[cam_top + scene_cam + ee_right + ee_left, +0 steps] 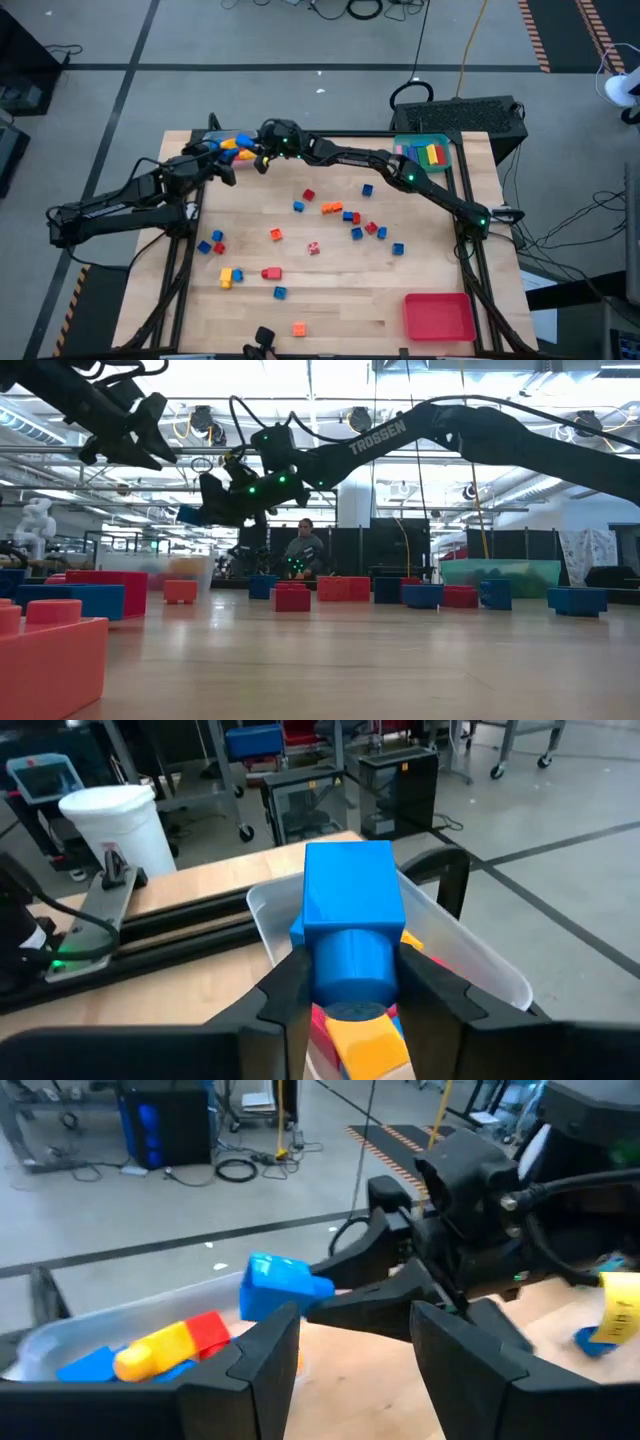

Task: Sort blocks by size
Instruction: Put the big blue game piece into the transparent bin

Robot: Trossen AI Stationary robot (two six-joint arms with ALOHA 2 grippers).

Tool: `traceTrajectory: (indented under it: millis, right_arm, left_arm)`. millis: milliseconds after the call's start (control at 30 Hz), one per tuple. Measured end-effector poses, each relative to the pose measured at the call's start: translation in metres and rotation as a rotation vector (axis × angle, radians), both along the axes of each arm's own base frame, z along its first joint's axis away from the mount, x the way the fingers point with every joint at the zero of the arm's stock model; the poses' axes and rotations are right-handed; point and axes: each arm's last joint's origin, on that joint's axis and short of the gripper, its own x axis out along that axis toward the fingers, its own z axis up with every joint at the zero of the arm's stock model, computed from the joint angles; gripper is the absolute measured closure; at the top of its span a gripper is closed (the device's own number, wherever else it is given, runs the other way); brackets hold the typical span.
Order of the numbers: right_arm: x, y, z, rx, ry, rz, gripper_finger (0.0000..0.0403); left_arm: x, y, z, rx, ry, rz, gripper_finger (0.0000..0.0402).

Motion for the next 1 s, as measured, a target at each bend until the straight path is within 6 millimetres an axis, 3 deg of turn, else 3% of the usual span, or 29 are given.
traceTrajectory:
  millis: [333, 467, 600, 767, 1000]
  right_arm:
    - [-0.007, -0.017, -0.001, 0.071, -0.012, 0.026, 0.0139]
    - [-0.007, -0.013, 0.000, 0.098, 0.003, 0.058, 0.0097]
    - [-0.008, 0.004, 0.004, 0.133, 0.113, 0.112, 0.0096]
    - [-0.020, 0.038, 0.009, 0.096, 0.424, 0.169, 0.0119]
    - [-0.050, 0.080, 0.021, 0.048, 0.829, 0.231, 0.0143]
  left_arm:
    - [0.001, -0.001, 0.000, -0.039, -0.034, -0.024, 0.0210]
    - [0.002, -0.002, -0.001, -0.066, -0.039, -0.084, 0.0210]
    - [0.004, -0.006, -0.003, -0.093, -0.002, -0.237, 0.0210]
    - [0.006, -0.014, -0.008, -0.097, 0.087, -0.455, 0.0210]
    - [0.017, -0.014, -0.020, -0.046, 0.200, -0.512, 0.0210]
